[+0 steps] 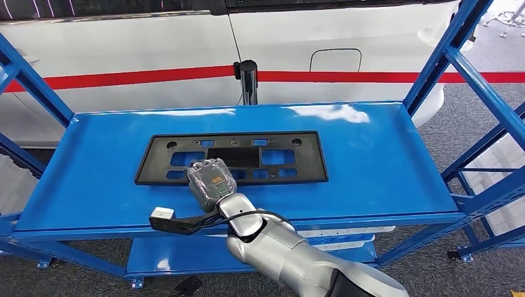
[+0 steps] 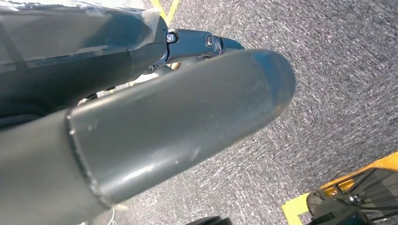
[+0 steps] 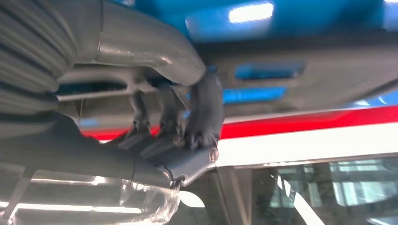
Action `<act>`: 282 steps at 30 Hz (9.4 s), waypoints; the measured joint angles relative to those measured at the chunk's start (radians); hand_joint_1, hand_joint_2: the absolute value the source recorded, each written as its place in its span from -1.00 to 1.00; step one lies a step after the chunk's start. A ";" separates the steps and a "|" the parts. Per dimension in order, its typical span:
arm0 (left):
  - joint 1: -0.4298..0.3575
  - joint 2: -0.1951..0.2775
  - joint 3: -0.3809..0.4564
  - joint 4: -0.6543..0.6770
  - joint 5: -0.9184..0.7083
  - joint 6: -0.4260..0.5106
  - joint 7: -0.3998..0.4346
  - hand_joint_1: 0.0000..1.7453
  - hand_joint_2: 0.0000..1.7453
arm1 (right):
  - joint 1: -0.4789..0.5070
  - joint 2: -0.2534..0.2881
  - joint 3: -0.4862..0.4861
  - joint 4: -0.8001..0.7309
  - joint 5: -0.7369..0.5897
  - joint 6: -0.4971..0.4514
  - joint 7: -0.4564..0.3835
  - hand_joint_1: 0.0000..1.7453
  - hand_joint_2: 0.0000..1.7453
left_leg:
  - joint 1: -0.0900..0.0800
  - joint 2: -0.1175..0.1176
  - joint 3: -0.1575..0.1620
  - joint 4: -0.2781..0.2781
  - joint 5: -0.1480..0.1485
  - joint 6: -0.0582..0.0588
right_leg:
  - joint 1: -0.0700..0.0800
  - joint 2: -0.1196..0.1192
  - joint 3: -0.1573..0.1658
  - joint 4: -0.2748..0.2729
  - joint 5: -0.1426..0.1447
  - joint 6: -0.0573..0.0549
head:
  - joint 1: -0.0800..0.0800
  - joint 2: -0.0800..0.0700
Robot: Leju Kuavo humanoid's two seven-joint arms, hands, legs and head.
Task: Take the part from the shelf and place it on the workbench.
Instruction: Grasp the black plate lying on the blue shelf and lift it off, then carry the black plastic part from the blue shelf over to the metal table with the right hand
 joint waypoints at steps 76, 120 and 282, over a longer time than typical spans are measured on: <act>0.008 -0.019 0.225 -0.008 -0.250 -0.066 -0.027 -1.00 -1.00 | 0.174 0.000 -0.358 -0.548 0.647 0.011 -0.040 -1.00 1.00 | -0.002 0.000 0.000 0.000 0.000 0.000 | -0.002 0.000 0.000 0.000 0.000 0.000 | 0.000 0.000; -0.012 -0.030 0.281 -0.012 -0.322 -0.068 -0.027 -1.00 -1.00 | -0.047 -0.004 -0.270 0.157 0.552 0.106 0.141 -1.00 1.00 | -0.002 0.000 0.004 0.000 0.000 0.000 | -0.002 0.000 0.003 0.000 0.000 0.000 | 0.000 0.000; 0.218 0.039 0.881 0.040 0.488 0.191 -0.645 -1.00 1.00 | 0.721 -0.152 -0.743 -1.326 -0.215 0.128 -0.654 1.00 1.00 | -0.010 0.005 -0.147 0.022 0.136 0.019 | 0.001 0.003 0.169 -0.051 -0.122 0.016 | 0.012 0.000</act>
